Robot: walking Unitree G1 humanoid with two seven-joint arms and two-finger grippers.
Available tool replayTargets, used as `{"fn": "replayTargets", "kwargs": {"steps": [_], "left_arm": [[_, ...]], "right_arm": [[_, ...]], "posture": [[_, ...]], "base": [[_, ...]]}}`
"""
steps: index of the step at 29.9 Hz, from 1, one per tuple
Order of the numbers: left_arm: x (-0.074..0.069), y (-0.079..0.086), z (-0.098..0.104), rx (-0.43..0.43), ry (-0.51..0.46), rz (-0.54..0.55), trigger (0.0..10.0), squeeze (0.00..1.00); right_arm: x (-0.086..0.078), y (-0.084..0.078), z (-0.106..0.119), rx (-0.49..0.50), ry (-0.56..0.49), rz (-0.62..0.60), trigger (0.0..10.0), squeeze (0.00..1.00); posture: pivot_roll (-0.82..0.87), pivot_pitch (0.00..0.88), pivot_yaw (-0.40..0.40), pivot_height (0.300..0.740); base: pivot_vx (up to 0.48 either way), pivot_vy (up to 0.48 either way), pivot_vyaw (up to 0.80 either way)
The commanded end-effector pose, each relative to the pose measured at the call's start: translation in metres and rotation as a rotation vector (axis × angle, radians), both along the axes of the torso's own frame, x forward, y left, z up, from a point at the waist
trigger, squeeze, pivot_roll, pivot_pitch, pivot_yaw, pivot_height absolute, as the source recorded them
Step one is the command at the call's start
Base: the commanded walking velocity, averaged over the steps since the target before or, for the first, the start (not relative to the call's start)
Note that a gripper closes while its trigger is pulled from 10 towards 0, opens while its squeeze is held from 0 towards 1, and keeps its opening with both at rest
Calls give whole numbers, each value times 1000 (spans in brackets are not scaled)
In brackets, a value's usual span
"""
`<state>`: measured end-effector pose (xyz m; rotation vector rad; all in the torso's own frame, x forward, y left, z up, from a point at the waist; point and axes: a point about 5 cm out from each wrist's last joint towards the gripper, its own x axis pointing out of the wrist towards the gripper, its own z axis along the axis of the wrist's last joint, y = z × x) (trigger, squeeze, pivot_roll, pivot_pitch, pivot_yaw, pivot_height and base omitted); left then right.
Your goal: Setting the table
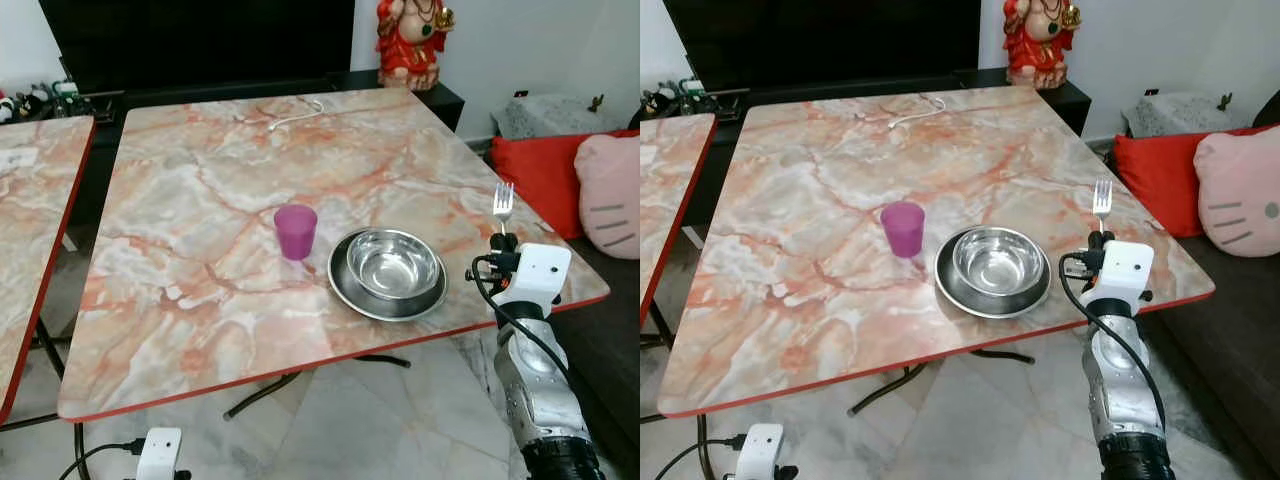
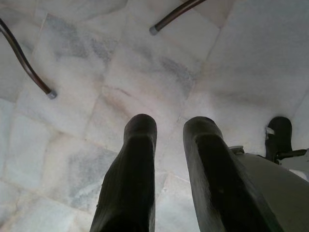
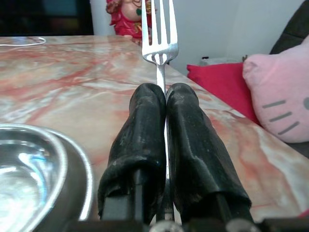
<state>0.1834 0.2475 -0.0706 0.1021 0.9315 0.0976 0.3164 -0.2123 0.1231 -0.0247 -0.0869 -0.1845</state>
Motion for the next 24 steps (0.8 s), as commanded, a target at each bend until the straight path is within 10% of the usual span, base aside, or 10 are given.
{"fn": "replayTargets", "kwargs": {"steps": [1, 24], "left_arm": [[-7, 1, -3, 9, 33, -13, 10000, 0], [-8, 2, -4, 4, 30, 12, 10000, 0]], "right_arm": [[3, -2, 1, 3, 5, -7, 10000, 0], [6, 2, 0, 24, 13, 11, 10000, 0]], "posture": [[22, 0, -24, 740], [27, 4, -30, 740]], "base": [[0, 0, 0], [0, -217, 0]]}}
